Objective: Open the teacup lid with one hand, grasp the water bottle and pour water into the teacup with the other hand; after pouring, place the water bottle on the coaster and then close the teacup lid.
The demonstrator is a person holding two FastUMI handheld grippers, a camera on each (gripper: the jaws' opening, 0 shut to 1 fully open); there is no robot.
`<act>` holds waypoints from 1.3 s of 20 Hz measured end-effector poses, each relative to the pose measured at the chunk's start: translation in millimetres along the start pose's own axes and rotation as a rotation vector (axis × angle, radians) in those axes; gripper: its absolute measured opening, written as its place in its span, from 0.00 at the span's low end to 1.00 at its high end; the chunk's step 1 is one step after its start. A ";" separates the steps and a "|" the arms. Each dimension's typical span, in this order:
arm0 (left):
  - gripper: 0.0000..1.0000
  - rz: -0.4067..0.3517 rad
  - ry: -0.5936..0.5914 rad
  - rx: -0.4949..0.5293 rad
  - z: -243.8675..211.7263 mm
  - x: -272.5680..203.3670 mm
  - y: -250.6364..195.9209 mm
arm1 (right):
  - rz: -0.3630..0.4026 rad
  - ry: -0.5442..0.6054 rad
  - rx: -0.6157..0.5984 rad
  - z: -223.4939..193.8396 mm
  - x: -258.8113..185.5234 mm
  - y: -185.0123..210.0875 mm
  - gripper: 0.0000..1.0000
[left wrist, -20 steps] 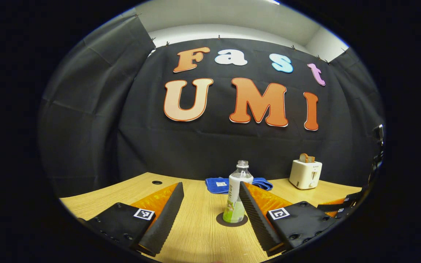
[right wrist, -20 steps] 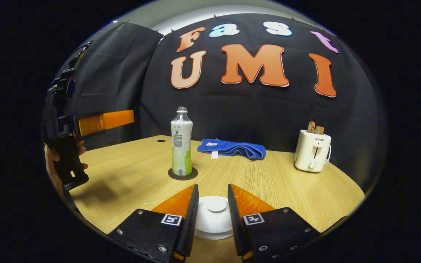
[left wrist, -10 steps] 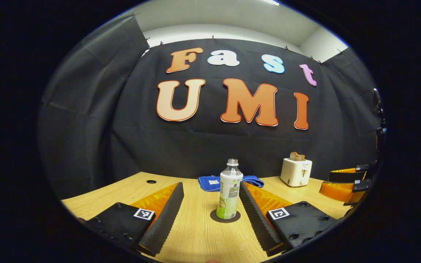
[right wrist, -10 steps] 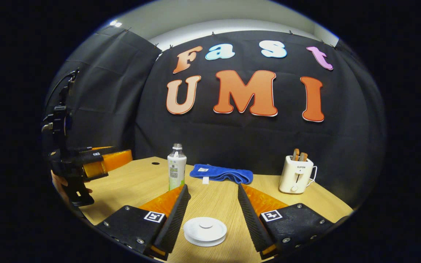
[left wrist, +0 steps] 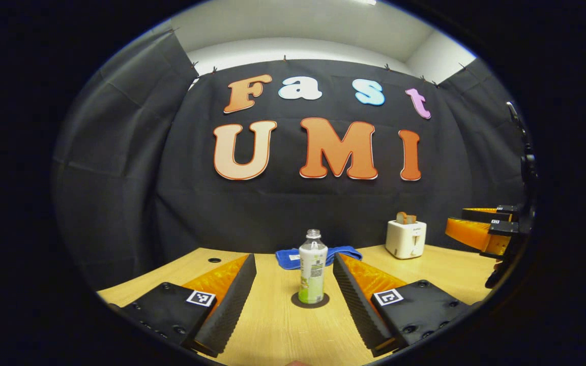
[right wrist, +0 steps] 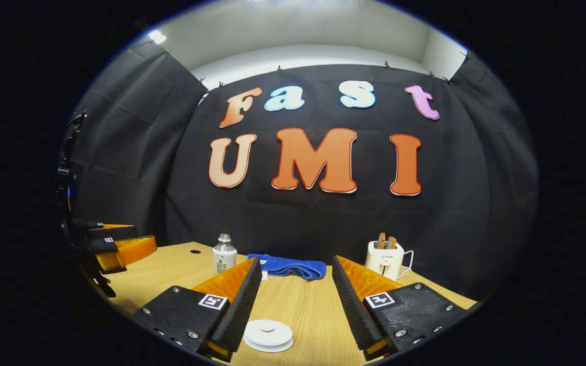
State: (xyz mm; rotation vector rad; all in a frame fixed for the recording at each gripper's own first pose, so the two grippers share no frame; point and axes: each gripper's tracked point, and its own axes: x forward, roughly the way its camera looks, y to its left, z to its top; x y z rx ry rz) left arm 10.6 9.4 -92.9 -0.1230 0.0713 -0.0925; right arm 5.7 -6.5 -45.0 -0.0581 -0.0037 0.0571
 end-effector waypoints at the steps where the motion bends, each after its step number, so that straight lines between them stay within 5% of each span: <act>1: 0.96 0.006 -0.005 -0.003 5.4 -3.8 4.3 | 0.000 -0.001 -0.001 2.1 -2.8 -0.3 0.83; 8: 0.96 0.075 -0.033 0.114 34.2 -18.9 5.2 | -0.023 -0.007 -0.006 20.8 -9.4 -4.0 0.83; 26: 0.97 0.067 -0.086 0.137 54.1 -32.3 -7.2 | 0.017 -0.027 -0.036 31.6 -15.4 22.3 0.83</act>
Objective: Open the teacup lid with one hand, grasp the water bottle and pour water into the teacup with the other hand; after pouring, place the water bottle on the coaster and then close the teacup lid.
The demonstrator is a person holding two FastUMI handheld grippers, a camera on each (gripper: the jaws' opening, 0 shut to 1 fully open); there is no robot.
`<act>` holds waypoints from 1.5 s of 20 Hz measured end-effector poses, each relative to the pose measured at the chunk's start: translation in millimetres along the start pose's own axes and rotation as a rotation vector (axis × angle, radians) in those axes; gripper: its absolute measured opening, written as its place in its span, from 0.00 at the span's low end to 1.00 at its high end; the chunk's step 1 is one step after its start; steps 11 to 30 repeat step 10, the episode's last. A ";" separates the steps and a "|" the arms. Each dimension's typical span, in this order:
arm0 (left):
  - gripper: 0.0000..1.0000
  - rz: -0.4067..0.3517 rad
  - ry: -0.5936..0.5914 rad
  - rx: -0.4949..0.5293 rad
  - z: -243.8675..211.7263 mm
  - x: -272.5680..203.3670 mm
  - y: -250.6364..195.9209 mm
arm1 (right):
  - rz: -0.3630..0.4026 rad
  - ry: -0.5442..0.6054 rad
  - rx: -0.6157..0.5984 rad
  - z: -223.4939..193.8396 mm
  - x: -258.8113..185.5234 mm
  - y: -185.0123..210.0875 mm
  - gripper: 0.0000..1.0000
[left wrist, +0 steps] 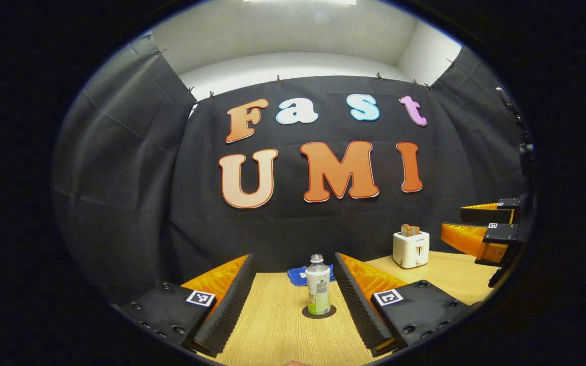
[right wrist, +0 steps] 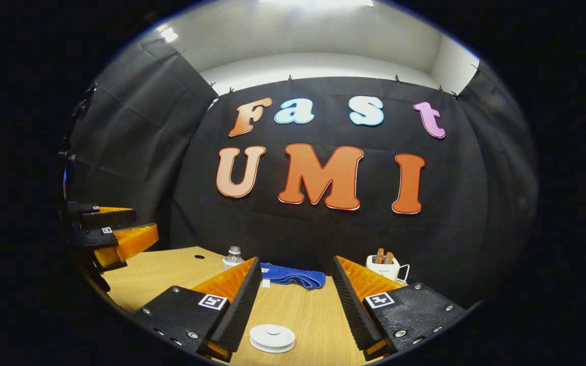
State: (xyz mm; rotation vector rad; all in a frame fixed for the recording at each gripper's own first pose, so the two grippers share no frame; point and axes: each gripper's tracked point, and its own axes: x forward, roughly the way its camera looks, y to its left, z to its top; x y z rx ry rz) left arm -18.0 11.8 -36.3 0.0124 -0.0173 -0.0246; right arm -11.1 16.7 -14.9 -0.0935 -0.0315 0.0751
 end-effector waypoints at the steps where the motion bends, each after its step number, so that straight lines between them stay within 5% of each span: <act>1: 0.97 0.008 -0.001 0.000 1.0 -0.3 3.4 | 0.004 0.002 0.004 -0.3 1.0 2.1 0.83; 30: 0.98 -0.003 -0.022 -0.004 6.2 -2.5 0.9 | 0.001 0.023 0.000 -6.1 3.5 2.8 0.83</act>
